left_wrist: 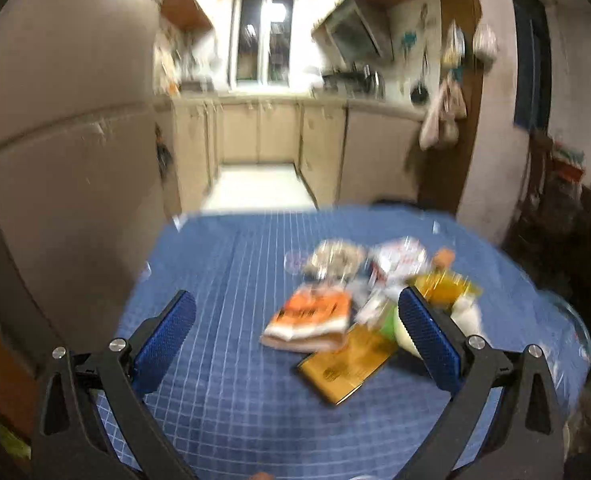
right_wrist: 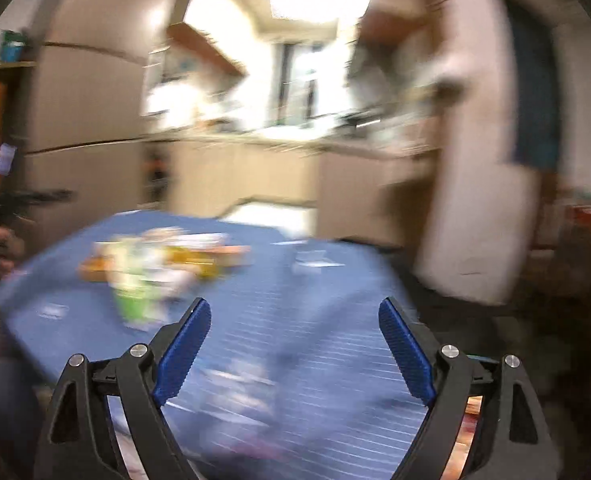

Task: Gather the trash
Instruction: 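Move both open tools back to the trash pile on the table, then grasp the green ointment box with the right tool while the left tool grasps the gold cigarette box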

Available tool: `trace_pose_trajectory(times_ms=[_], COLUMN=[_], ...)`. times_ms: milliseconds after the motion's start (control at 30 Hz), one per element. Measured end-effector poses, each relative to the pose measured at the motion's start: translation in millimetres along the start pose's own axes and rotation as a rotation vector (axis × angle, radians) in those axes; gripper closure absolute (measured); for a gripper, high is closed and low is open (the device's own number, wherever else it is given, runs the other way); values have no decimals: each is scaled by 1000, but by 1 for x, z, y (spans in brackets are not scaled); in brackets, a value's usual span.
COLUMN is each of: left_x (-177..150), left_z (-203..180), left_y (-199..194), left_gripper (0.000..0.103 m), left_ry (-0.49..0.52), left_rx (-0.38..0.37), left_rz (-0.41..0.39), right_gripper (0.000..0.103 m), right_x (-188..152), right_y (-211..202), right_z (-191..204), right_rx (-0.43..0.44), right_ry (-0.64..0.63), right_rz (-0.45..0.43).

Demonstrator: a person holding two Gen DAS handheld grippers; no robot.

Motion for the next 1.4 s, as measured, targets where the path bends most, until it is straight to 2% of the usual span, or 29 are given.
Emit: trace_pose_trajectory(times_ms=[67, 100, 167, 200, 367, 467, 533, 600, 733, 900, 1000, 1033, 1067, 1100, 1167, 1233, 1300, 1367, 1400], left_x=[-15, -23, -33, -38, -42, -44, -45, -45, -46, -47, -43, -42, -41, -40, -43, -47, -55, -60, -61], left_z=[3, 3, -8, -16, -35, -43, -46, -48, -53, -58, -61, -62, -60, -59, -60, -66, -72, -72, -73], left_y=[28, 36, 49, 55, 78, 96, 104, 107, 109, 118, 124, 124, 124, 124, 114, 105, 100, 96, 95], left_gripper=[5, 5, 5, 5, 5, 5, 5, 5, 14, 16, 17, 27, 32, 34, 34, 34, 33, 24, 16], left_ry=[52, 70, 113, 142, 275, 330, 360, 362, 367, 383, 356, 351, 340, 313, 284, 296, 309, 299, 297], left_rx=[-129, -186, -275, -324, -425, -467, -478, -503, -528, -534, -536, -529, -512, -514, -519, -519, -490, -463, -458], left_rz=[109, 142, 194, 227, 297, 338, 350, 342, 344, 341, 317, 314, 317, 323, 323, 318, 335, 337, 340], right_gripper=[17, 18, 19, 19, 21, 24, 33, 50, 51, 51, 53, 54, 56, 57, 57, 59, 60, 60, 60], right_x=[3, 2, -1, -5, -15, -18, -23, -28, -36, -40, -42, -41, -40, -39, -40, -43, -49, -54, -55], right_y=[37, 63, 95, 120, 177, 200, 207, 213, 223, 232, 234, 234, 233, 231, 224, 215, 206, 202, 201], right_z=[40, 62, 91, 105, 148, 156, 159, 160, 164, 162, 159, 158, 155, 152, 149, 148, 150, 150, 151], right_rx=[95, 155, 187, 209, 160, 126, 109, 89, 79, 104, 122, 123, 116, 115, 109, 106, 99, 103, 102], right_ry=[-29, -47, -72, -75, -148, -146, -141, -131, -157, -180, -183, -172, -152, -125, -88, -62, -63, -55, -67], right_rz=[77, 150, 217, 283, 380, 432, 461, 484, 490, 500, 509, 507, 505, 503, 501, 496, 486, 490, 486])
Point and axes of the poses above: each gripper's, at about its wrist camera, not at the fingertips, and y roughly the way its jaws point, z to its left, x to its top, the point moved 4 cm from there along y, roughly the way its jaws point, and after that the axes turned 13 degrees about y, right-handed, at the moved point
